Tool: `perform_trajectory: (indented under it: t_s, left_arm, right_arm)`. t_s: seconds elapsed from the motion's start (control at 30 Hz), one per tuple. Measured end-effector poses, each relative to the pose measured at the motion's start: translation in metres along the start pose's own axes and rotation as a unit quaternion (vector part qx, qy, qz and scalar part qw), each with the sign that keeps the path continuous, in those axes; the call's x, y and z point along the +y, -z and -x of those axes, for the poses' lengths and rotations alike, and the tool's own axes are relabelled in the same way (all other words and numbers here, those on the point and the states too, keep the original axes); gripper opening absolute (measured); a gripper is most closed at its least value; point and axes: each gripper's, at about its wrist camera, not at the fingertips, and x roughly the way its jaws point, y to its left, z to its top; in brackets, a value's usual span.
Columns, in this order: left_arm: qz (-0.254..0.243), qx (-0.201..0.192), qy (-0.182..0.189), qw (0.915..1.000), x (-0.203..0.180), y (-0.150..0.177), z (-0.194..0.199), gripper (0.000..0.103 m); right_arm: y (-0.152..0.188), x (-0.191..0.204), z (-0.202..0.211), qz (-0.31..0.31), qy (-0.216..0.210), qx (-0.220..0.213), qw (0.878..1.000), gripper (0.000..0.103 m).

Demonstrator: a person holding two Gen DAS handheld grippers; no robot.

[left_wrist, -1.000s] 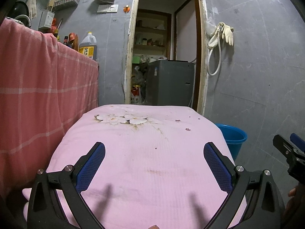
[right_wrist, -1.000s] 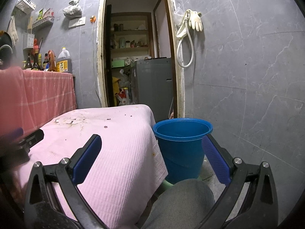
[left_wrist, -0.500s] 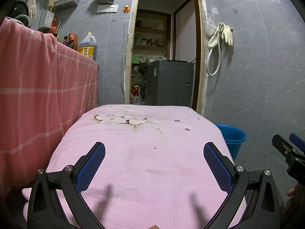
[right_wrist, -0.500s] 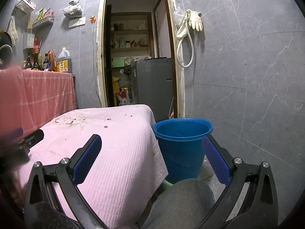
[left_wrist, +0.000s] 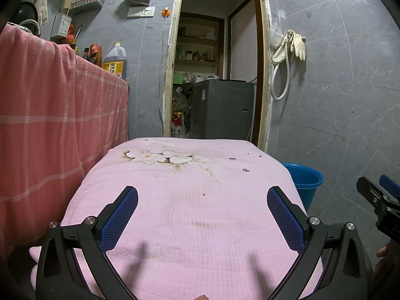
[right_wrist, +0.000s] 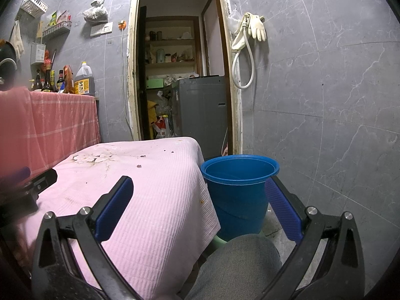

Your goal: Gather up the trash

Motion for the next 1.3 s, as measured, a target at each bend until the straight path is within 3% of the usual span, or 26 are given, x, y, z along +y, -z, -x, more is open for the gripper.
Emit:
perform_trajectory:
  t_s: [1.3]
  left_arm:
    - [-0.001, -0.001, 0.001, 1.0000, 0.0042, 0.0007, -0.0001, 0.101]
  right_arm:
    - [0.0004, -0.0007, 0.0000, 0.000, 0.000, -0.001, 1.000, 0.103]
